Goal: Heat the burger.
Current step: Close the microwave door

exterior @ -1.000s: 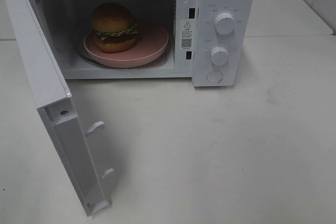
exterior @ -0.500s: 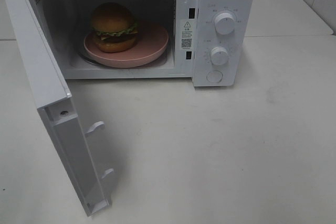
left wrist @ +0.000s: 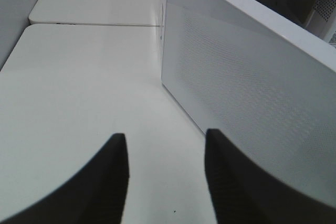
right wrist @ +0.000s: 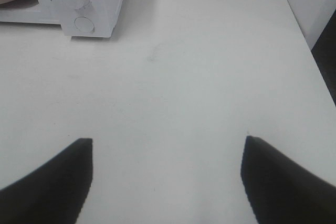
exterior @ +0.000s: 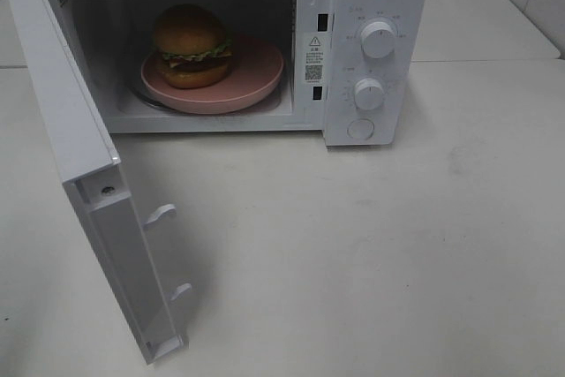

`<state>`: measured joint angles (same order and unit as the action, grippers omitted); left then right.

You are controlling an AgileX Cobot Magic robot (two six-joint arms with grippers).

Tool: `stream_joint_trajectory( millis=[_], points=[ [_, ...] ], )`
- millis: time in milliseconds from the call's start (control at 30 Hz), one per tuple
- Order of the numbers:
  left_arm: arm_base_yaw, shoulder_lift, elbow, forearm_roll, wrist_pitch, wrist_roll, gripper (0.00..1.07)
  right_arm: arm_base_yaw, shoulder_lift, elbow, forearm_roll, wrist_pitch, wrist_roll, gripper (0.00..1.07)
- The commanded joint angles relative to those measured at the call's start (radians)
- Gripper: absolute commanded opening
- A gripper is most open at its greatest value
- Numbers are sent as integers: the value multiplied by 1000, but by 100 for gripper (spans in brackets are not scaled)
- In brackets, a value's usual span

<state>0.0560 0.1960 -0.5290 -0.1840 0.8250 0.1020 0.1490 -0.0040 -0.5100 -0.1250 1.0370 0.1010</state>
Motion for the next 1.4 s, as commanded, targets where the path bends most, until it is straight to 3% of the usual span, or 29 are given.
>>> stream_joint_trajectory(
  millis=[33, 67, 100, 333, 633, 967, 1133, 1200, 1233, 1267, 1300, 1333, 1400],
  points=[
    [3, 82, -2, -16, -100, -1, 13, -9, -27, 4, 3, -5, -8, 75],
    [3, 82, -2, -16, -100, -1, 13, -9, -27, 4, 3, -5, -8, 75],
    [3, 115, -2, -13, -134, 0, 0, -9, -27, 4, 3, -5, -8, 75],
    [3, 209, 40, -16, -278, 26, 0, -9, -27, 4, 3, -5, -8, 75],
    [3, 311, 217, -30, -655, 102, 0, -9, -27, 4, 3, -5, -8, 75],
    [3, 418, 337, -26, -1007, 96, 0, -9, -27, 4, 3, -5, -8, 75],
    [2, 520, 347, 17, -1148, 52, 0, -9, -27, 4, 3, -5, -8, 75],
    [2, 592, 347, 119, -1238, -19, 0, -9, -27, 4, 3, -5, -8, 75],
    [2, 592, 347, 119, -1238, -19, 0, -9, -27, 4, 3, -5, -8, 75],
    [2, 646, 347, 225, -1308, -92, 0, -9, -27, 4, 3, -5, -8, 75],
    [2, 675, 347, 282, -1338, -122, 0, -9, -27, 4, 3, -5, -8, 75],
    [2, 675, 347, 282, -1338, -122, 0, -9, -27, 4, 3, -5, -8, 75],
    [2, 773, 347, 444, -1442, -223, 0, -9, -27, 4, 3, -5, -8, 75]
  ],
)
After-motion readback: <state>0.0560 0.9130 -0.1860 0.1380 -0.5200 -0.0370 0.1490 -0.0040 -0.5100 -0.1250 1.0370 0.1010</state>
